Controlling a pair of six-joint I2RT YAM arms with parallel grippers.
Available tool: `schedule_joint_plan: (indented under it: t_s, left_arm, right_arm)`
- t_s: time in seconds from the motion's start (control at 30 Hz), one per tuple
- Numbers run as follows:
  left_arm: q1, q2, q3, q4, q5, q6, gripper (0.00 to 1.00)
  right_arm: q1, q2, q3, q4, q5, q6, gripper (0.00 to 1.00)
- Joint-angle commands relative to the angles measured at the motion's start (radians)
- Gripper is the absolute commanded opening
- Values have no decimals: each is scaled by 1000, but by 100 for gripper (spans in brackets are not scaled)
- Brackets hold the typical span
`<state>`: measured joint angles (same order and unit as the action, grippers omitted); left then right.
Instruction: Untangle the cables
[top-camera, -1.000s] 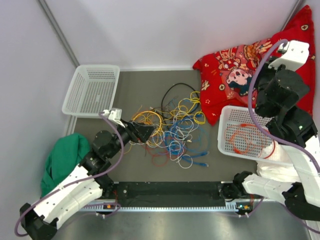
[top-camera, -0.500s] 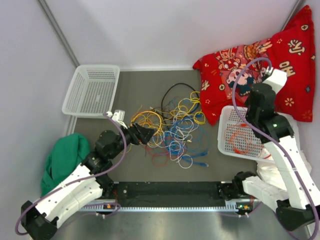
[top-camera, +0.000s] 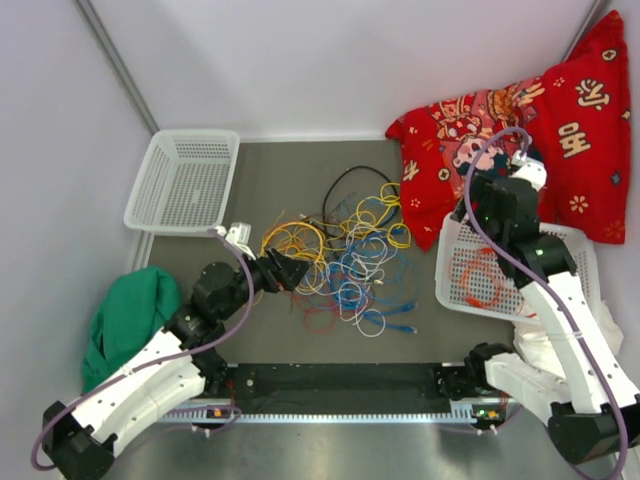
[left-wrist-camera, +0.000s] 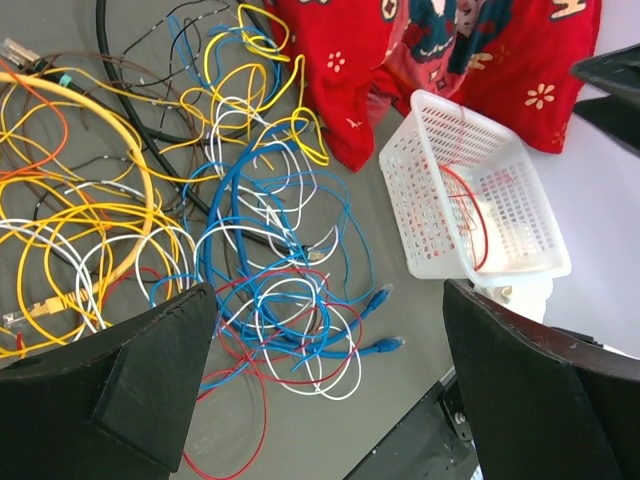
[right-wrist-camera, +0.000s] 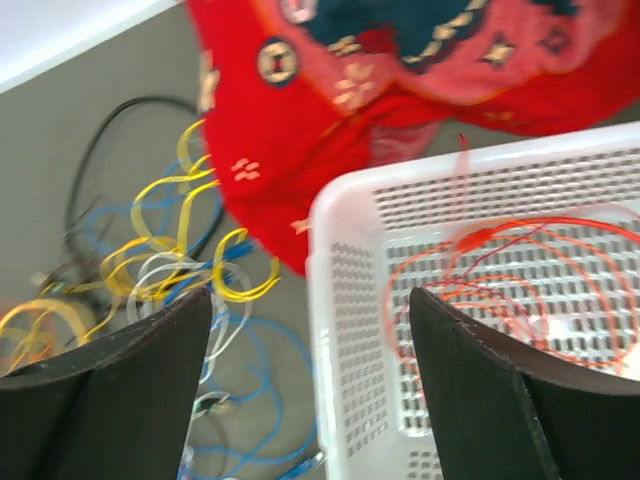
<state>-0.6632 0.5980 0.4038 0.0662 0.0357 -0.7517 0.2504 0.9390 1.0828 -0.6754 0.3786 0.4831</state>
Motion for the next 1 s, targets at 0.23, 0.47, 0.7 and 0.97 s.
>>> schedule_joint_plan:
  t_s: [0.23, 0.47, 0.7, 0.97]
  left_arm:
    - [-4, 51, 6, 60, 1, -26, 99]
    - [-6, 31, 21, -17, -25, -29, 99]
    - [-6, -27, 23, -121, -114, -18, 99]
    - [-7, -23, 9, -126, -112, -29, 99]
  right_arm:
    - [344, 73, 0, 140, -205, -26, 81]
    - [492, 362, -50, 284, -363, -3, 82]
    - [616, 576, 31, 335, -463, -67, 80]
    - [648, 731, 23, 289, -394, -44, 74]
